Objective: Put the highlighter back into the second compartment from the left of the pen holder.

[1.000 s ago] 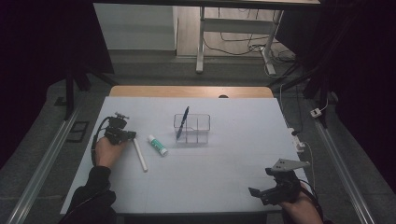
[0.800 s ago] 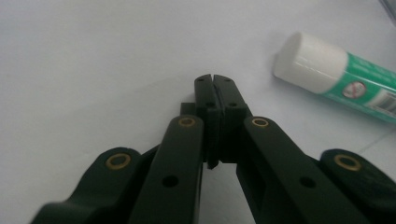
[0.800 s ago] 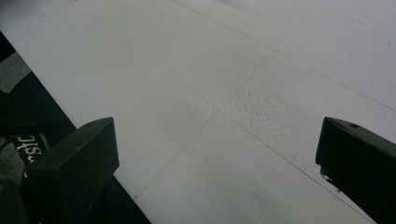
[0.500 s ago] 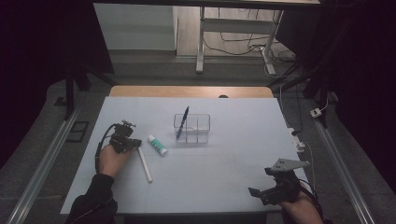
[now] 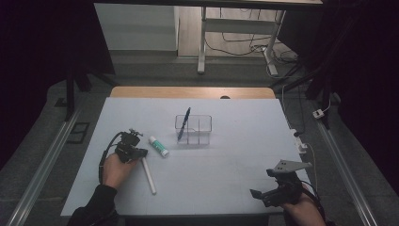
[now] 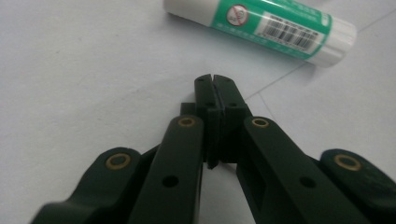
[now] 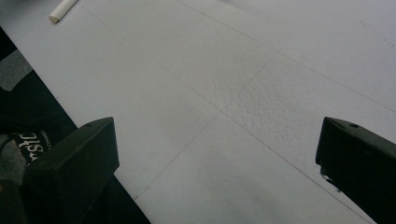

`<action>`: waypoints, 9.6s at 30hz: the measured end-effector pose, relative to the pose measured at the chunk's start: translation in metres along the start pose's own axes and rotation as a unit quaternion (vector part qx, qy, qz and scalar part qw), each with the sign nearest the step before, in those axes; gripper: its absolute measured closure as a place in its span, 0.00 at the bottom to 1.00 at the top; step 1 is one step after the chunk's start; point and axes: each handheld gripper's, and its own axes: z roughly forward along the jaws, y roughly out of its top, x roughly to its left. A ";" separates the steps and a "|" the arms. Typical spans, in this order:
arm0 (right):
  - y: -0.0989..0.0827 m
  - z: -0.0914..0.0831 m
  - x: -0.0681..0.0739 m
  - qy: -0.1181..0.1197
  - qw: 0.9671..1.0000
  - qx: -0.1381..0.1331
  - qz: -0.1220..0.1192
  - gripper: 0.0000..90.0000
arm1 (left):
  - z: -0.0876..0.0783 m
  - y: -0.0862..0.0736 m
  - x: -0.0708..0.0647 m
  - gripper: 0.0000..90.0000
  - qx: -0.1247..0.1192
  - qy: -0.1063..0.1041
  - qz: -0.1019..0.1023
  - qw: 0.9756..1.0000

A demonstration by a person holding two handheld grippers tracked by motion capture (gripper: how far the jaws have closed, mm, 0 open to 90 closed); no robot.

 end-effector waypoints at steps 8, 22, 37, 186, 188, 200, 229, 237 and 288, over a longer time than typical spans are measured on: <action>0.000 0.000 -0.001 0.001 1.000 -0.002 0.003 0.00 | -0.024 -0.012 -0.001 0.97 -0.024 0.015 0.010 1.000; 0.001 0.001 0.000 0.000 1.000 0.001 -0.002 0.00 | -0.022 -0.037 -0.024 0.96 0.054 -0.020 0.054 0.997; 0.001 0.001 0.001 -0.001 1.000 0.003 -0.003 0.00 | -0.004 -0.019 -0.047 0.96 0.050 -0.072 0.079 0.993; 0.173 0.157 0.090 0.005 0.988 -0.136 -0.075 0.88 | -0.102 -0.116 -0.043 0.04 -0.165 -0.068 0.064 0.982; 0.175 0.153 0.083 -0.004 0.987 -0.148 -0.069 0.88 | -0.102 -0.116 -0.043 0.04 -0.165 -0.068 0.064 0.982; 0.190 0.143 0.041 -0.033 0.978 -0.202 -0.037 0.88 | -0.102 -0.116 -0.042 0.04 -0.164 -0.069 0.065 0.982; 0.203 0.199 0.017 -0.060 0.968 -0.242 -0.015 0.87 | -0.102 -0.116 -0.042 0.05 -0.163 -0.072 0.067 0.982; 0.198 0.203 0.017 -0.056 0.970 -0.238 -0.011 0.87 | -0.102 -0.116 -0.043 0.04 -0.164 -0.072 0.067 0.982; 0.169 0.137 0.032 0.020 0.992 -0.122 -0.038 0.21 | -0.102 -0.114 -0.040 0.01 -0.165 -0.065 0.051 0.983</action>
